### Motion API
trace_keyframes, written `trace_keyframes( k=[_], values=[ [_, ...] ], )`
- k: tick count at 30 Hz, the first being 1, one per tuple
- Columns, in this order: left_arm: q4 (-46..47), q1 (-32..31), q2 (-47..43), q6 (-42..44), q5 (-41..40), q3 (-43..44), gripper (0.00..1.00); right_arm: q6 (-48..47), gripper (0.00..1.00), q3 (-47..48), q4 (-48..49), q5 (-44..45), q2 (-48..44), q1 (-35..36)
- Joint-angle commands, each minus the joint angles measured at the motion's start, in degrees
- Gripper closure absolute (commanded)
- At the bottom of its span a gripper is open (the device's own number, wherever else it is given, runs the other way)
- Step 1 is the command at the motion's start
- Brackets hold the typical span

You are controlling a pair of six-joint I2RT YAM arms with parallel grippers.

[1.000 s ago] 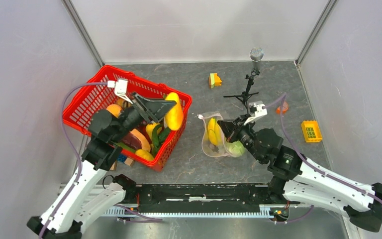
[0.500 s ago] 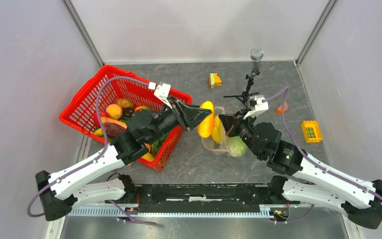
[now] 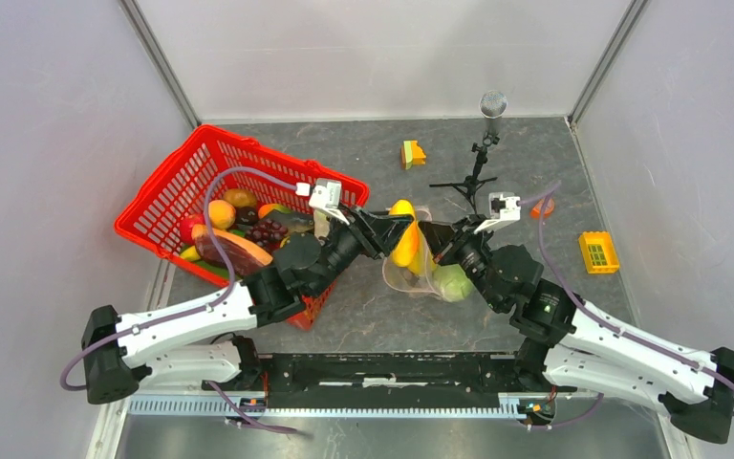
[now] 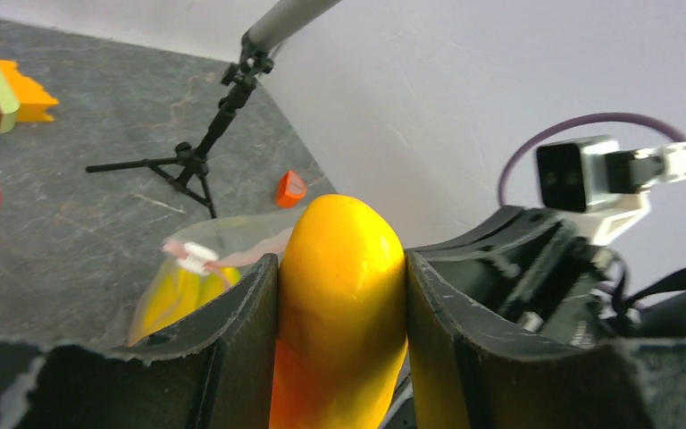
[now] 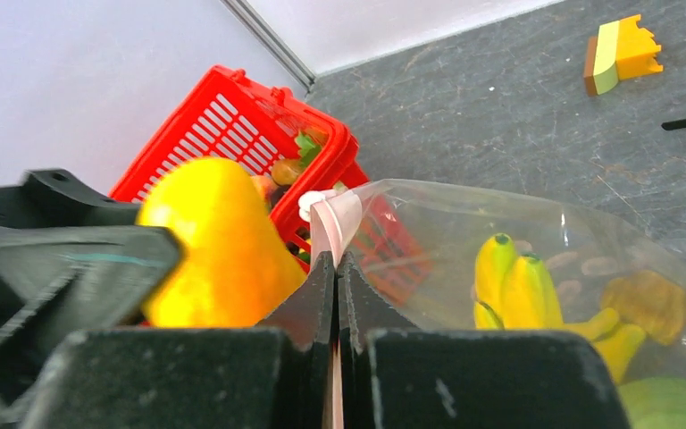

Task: Place the food in the zip-top bag and seal the zipper
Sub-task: Place the fake fruit in the zipper food storage bag.

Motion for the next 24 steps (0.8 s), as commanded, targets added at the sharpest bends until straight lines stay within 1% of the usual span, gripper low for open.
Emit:
trace_keyframes(
  k=[1, 5, 7, 13, 14, 15, 16, 18, 20, 22, 24],
  values=[
    [5.4, -0.9, 2.0, 2.3, -6.1, -1.1, 0.74, 1.4, 0.99, 0.8, 4.8, 0.3, -1.6, 0.1],
    [5.1, -1.7, 4.2, 3.1, -8.0, -0.1, 0.73, 1.4, 0.98, 1.4, 4.2, -0.6, -2.3, 0.1],
    [2.9, -1.9, 4.8, 4.4, -9.7, 1.1, 0.72, 1.6, 0.99, 1.2, 4.2, -0.7, -3.4, 0.1],
    [-0.4, -2.6, 6.7, 8.2, -11.8, 3.7, 0.62, 1.9, 0.99, 0.7, 5.3, -0.5, -6.1, 0.1],
    [-0.6, -2.7, 6.9, 8.6, -11.6, 3.9, 0.58, 1.8, 0.99, 0.9, 5.1, -0.6, -6.2, 0.1],
    [-1.0, -2.8, 7.2, 9.4, -10.6, 4.7, 0.50, 1.6, 0.99, 1.0, 5.0, -0.5, -6.3, 0.1],
    [-2.1, -2.7, 7.8, 10.5, -9.4, 5.7, 0.44, 1.3, 0.99, 1.1, 4.7, -0.2, -6.5, 0.1],
    [-6.9, -2.7, 9.4, 12.4, -7.2, 9.4, 0.34, 0.7, 0.98, 1.5, 4.0, 1.5, -6.9, 0.2],
    [-10.2, -2.8, 10.3, 13.2, -5.9, 11.9, 0.27, -0.2, 0.98, 1.6, 3.6, 3.2, -7.5, 0.1],
    [-10.8, -2.7, 9.7, 13.7, -4.5, 12.3, 0.16, -1.2, 0.98, 1.8, 2.7, 4.7, -8.2, 0.1],
    [-12.2, -2.7, 8.5, 14.4, -3.2, 13.2, 0.10, -2.1, 0.98, 2.2, 0.9, 6.6, -8.6, 0.1]
  ],
)
